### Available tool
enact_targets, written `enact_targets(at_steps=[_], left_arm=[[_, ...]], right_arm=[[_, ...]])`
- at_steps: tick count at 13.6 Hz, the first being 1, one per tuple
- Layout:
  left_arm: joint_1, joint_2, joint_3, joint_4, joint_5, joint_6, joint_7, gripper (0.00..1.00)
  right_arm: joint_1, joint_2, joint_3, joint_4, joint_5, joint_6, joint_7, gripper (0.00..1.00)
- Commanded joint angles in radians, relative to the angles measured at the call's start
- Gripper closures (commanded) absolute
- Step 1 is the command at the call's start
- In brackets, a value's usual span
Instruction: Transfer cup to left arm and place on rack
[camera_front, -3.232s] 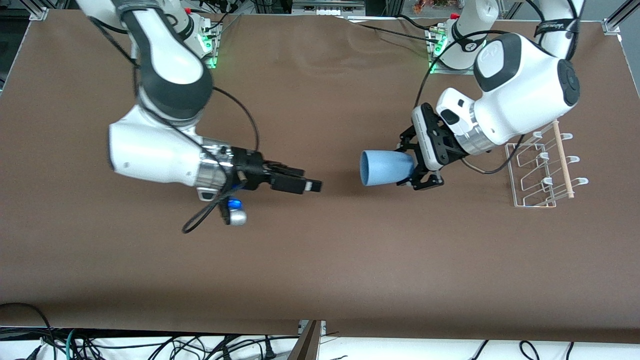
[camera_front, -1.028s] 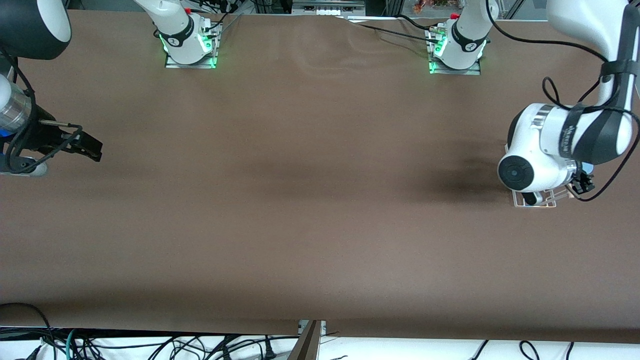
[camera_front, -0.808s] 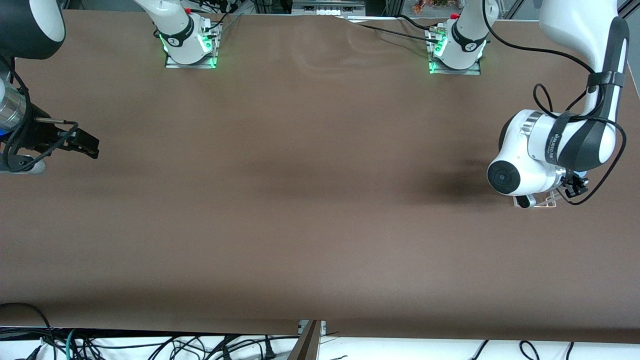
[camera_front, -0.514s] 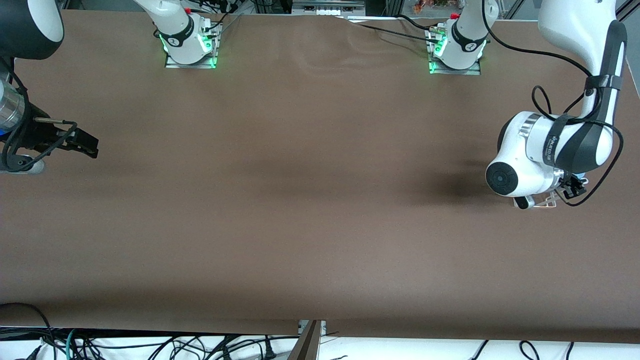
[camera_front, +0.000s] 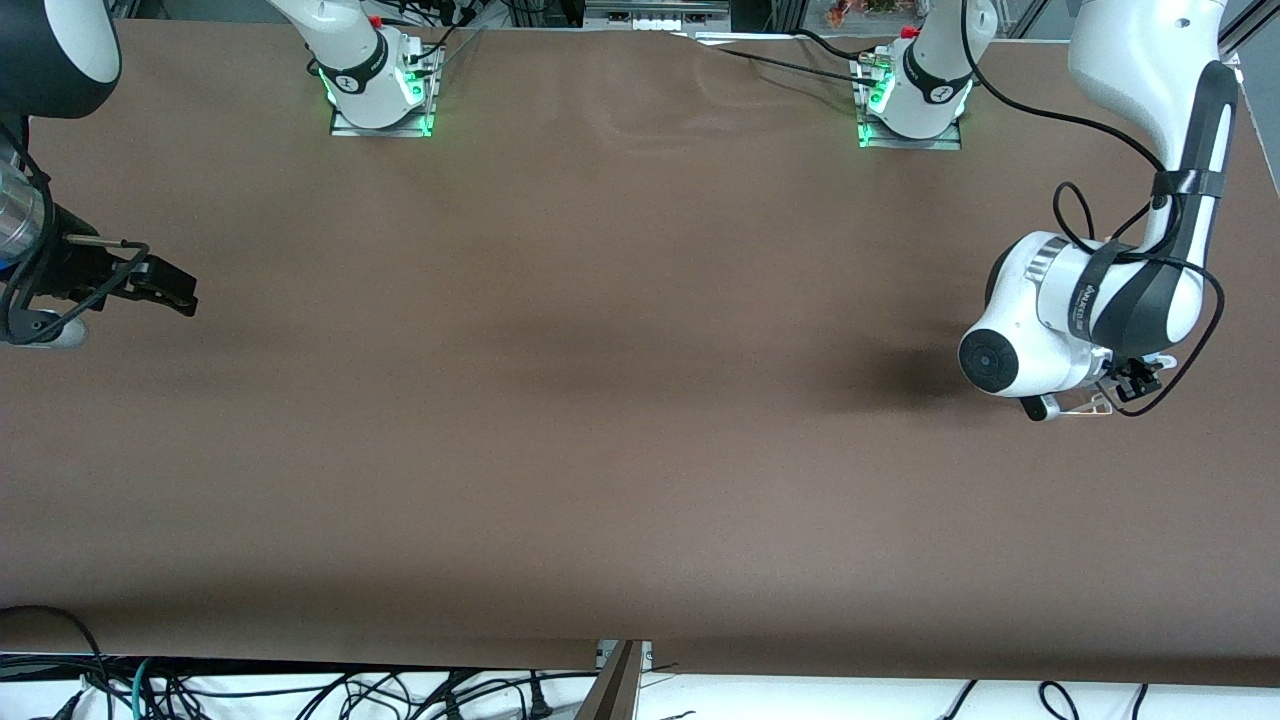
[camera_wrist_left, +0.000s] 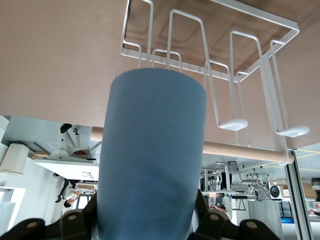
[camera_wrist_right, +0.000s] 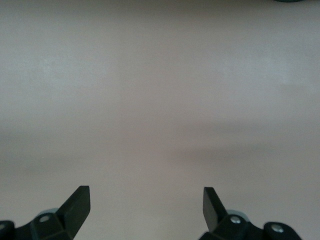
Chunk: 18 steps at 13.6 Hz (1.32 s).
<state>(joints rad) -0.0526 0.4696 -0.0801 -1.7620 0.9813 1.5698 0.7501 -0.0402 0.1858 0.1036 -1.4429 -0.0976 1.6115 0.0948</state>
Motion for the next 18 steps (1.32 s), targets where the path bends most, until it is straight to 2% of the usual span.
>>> enact_targets(at_steps=[1, 4, 6, 9, 14, 16, 18], left_arm=[[0.005, -0.011, 0.0, -0.016, 0.037, 0.015, -0.015, 0.0], [0.008, -0.023, -0.001, -0.001, 0.013, 0.012, -0.017, 0.0], [0.013, -0.066, 0.0, 0.009, -0.065, 0.012, -0.024, 0.0], [0.026, -0.153, 0.01, 0.016, -0.284, -0.019, -0.185, 0.0], [0.093, -0.22, 0.005, 0.022, -0.792, -0.002, -0.678, 0.0], [0.085, -0.226, -0.004, 0.059, -0.893, -0.004, -0.829, 0.0], [0.077, -0.236, -0.01, 0.134, -0.908, -0.002, -0.854, 0.0]], right_arm=[[-0.017, -0.016, 0.005, -0.011, 0.021, -0.008, -0.023, 0.0], [-0.018, -0.012, 0.005, -0.011, 0.021, -0.008, -0.024, 0.0], [-0.018, -0.012, 0.005, -0.011, 0.019, -0.008, -0.036, 0.0], [-0.018, -0.012, 0.005, -0.011, 0.019, -0.008, -0.038, 0.0], [-0.018, -0.011, 0.001, -0.011, 0.021, -0.007, -0.038, 0.0], [-0.018, -0.011, 0.002, -0.011, 0.021, -0.007, -0.04, 0.0], [-0.018, -0.011, 0.002, -0.011, 0.021, -0.007, -0.04, 0.0]])
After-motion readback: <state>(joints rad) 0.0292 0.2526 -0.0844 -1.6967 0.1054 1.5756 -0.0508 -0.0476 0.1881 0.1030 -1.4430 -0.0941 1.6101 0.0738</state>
